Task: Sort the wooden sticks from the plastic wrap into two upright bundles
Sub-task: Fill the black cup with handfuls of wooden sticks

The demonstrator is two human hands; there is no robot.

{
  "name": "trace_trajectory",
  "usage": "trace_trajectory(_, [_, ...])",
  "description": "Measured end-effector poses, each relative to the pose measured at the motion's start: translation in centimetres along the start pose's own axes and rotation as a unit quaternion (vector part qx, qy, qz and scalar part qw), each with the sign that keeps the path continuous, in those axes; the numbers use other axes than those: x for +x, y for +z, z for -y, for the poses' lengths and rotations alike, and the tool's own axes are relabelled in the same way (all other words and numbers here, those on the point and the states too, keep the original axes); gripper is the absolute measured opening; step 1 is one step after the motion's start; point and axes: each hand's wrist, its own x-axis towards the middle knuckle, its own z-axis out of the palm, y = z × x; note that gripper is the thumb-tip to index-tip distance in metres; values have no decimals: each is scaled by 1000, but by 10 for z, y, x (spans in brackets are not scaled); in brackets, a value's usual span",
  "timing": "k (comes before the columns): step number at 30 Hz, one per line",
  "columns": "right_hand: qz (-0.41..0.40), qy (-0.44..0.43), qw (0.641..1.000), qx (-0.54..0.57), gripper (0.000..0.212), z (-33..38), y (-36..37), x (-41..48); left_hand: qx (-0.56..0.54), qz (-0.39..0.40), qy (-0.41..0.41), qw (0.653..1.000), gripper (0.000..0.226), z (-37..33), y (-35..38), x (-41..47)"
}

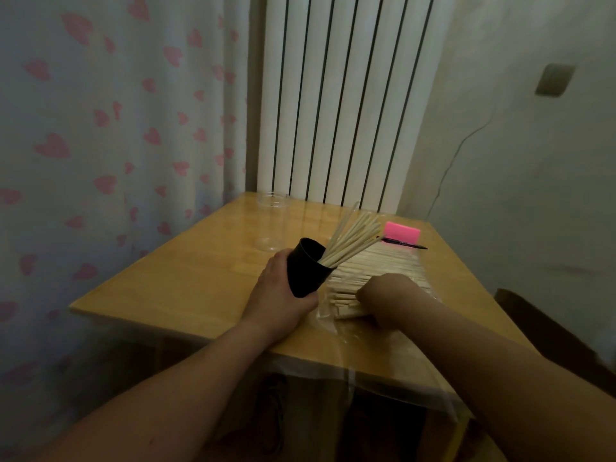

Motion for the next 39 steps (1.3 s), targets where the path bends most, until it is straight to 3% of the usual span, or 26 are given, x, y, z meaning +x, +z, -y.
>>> trace_trajectory(5, [-24, -3, 1000, 3, 31, -1, 6, 0, 1, 1, -1, 1000, 85, 0, -1, 0])
trace_trajectory(14, [-138, 27, 990, 17, 26, -7, 15, -18, -1, 2, -2, 1000, 85, 0, 0, 0])
trace_trajectory(20, [-224, 46, 962, 146, 26, -13, 16, -40, -4, 3, -1, 1000, 84, -1, 0, 0])
trace_trajectory(24, [-295, 42, 912, 282, 12, -19, 15, -52, 1, 1, -4, 1000, 85, -2, -1, 0])
trace_trajectory(28, [-348, 66, 821, 448, 36, -37, 3, -49, -2, 3, -7, 1000, 87, -2, -1, -1])
trace_trajectory(32, [-375, 45, 750, 544, 37, -55, -15, -53, -8, 8, -11, 1000, 88, -1, -1, -1])
trace_trajectory(39, [-351, 97, 677, 640, 42, -66, -11, -53, -10, 5, -11, 1000, 88, -1, -1, -1])
